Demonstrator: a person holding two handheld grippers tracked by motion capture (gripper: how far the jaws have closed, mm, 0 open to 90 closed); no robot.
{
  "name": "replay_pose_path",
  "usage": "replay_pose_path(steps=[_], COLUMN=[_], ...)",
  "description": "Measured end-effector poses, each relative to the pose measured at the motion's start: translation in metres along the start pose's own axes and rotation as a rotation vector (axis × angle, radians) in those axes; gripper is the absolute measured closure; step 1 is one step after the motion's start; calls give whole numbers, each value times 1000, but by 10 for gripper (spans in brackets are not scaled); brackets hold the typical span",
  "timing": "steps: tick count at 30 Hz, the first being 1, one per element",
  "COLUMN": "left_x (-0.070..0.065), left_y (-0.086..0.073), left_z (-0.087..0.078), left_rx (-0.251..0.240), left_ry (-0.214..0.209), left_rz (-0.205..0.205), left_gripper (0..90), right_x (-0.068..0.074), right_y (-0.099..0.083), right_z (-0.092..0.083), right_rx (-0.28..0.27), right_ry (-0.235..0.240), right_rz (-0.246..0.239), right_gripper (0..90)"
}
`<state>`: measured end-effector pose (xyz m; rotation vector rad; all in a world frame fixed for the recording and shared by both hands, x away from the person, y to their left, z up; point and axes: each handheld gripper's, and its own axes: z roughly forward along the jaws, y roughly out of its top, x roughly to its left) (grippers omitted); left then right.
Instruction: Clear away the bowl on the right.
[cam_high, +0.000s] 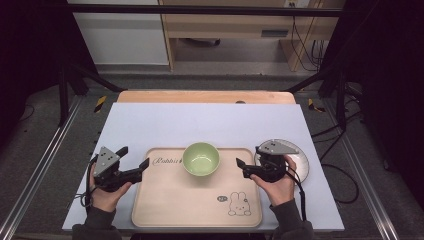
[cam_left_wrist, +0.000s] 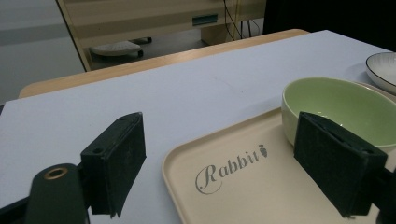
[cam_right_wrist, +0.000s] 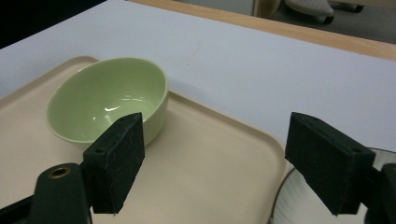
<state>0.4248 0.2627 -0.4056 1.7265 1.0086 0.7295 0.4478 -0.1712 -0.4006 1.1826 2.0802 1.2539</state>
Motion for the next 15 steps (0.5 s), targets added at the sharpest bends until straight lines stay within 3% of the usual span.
replay_pose_path(steps=[5, 9, 15], left_x=[0, 0, 2], left_y=[-1, -2, -4], left_z=[1, 2, 4], left_rx=[3, 10, 14], left_ry=[0, -1, 4], left_rz=[0, 1, -5], left_gripper=[161, 161, 161], right_x=[-9, -15, -16], right_y=[-10, -14, -16], right_z=[-11, -19, -25], right_rx=[-48, -81, -94], right_ry=[-42, -47, -54], right_rz=[23, 44, 37], right_gripper=[169, 157, 140])
